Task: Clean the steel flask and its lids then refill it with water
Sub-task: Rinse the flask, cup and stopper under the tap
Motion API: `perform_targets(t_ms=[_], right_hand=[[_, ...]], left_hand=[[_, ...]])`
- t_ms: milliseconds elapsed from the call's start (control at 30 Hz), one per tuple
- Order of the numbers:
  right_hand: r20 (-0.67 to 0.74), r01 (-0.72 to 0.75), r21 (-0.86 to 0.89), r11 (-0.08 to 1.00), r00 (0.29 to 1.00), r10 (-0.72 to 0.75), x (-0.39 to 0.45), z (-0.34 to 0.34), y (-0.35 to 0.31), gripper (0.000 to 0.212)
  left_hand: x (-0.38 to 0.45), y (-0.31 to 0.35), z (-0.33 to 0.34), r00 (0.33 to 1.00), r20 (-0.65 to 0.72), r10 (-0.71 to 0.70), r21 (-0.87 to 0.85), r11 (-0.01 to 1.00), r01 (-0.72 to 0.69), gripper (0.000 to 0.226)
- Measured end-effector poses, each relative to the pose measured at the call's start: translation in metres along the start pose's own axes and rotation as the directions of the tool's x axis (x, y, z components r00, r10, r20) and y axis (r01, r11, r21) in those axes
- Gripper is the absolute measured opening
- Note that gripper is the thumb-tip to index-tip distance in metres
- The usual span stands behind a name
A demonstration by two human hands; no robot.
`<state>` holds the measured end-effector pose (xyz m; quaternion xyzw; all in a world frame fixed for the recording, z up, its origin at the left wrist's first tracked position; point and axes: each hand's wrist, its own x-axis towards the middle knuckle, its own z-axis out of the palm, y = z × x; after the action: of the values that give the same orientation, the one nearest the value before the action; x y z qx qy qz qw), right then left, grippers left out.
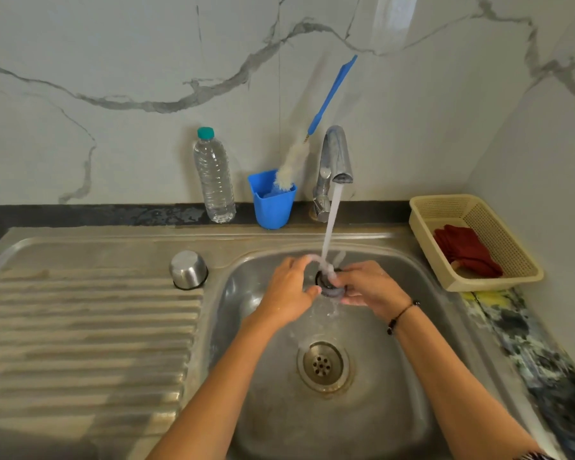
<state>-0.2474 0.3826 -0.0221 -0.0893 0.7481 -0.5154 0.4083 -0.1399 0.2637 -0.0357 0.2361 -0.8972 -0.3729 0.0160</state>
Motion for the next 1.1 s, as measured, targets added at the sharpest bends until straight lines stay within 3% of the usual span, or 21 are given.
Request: perform_targets(t_ms=[67,167,300,400,533,633,767,833,900,1000,1067,1100], right_hand=[[-0.002,0.083,-0.014,0.996,0.997,-0.083,-0.003,0.004,0.002,0.023],[-0.019,0.310,-0.159,0.937,0.948,-0.317,-0.017,0.012,0.001,0.044],[0.027,0.621,-0.371,0.691,0.751,-0.660,-0.044,0.020,-0.010,0.052],[0.122,0.732,-0.455,0.507,0.615,-0.779,-0.063,0.017,-0.024,0.056],[0.200,0.832,-0.358,0.423,0.511,-0.836,-0.087,0.013,-0.039,0.049],[0.144,0.883,-0.333,0.332,0.396,-0.907,-0.103,0.019,-0.047,0.034],[0.074,0.929,-0.271,0.251,0.280,-0.957,-0.121,0.030,-0.048,0.041],[0.083,0.931,-0.248,0.269,0.297,-0.951,-0.122,0.037,-0.040,0.048],[0.141,0.879,-0.317,0.357,0.416,-0.899,-0.111,0.047,-0.024,0.049],[0.290,0.766,-0.450,0.460,0.612,-0.735,-0.090,0.069,0.012,0.047],[0.326,0.755,-0.445,0.482,0.638,-0.698,-0.090,0.082,0.026,0.049],[0.312,0.775,-0.430,0.463,0.608,-0.730,-0.094,0.088,0.027,0.052]], left_hand=[[-0.003,0.002,-0.001,0.998,0.016,-0.064,-0.147,0.987,0.066,0.044],[-0.010,0.008,-0.009,0.980,0.000,-0.201,-0.477,0.861,0.176,0.023],[-0.028,0.027,-0.027,0.979,-0.050,-0.200,-0.633,0.764,0.123,0.019],[-0.047,0.043,-0.045,0.977,-0.150,-0.154,-0.652,0.758,0.019,0.011],[-0.074,0.054,-0.063,0.952,-0.291,-0.094,-0.689,0.711,-0.141,0.024],[-0.089,0.057,-0.071,0.920,-0.392,-0.027,-0.670,0.694,-0.265,0.040],[-0.108,0.058,-0.074,0.824,-0.552,0.131,-0.502,0.737,-0.453,0.047],[-0.116,0.050,-0.069,0.767,-0.616,0.179,-0.396,0.772,-0.498,0.050],[-0.119,0.028,-0.051,0.769,-0.622,0.149,-0.330,0.840,-0.430,0.051],[-0.134,-0.015,-0.020,0.845,-0.534,-0.041,-0.372,0.908,-0.191,0.054],[-0.148,-0.028,-0.011,0.851,-0.517,-0.096,-0.382,0.915,-0.128,0.055],[-0.155,-0.028,-0.012,0.819,-0.567,-0.090,-0.352,0.925,-0.142,0.052]])
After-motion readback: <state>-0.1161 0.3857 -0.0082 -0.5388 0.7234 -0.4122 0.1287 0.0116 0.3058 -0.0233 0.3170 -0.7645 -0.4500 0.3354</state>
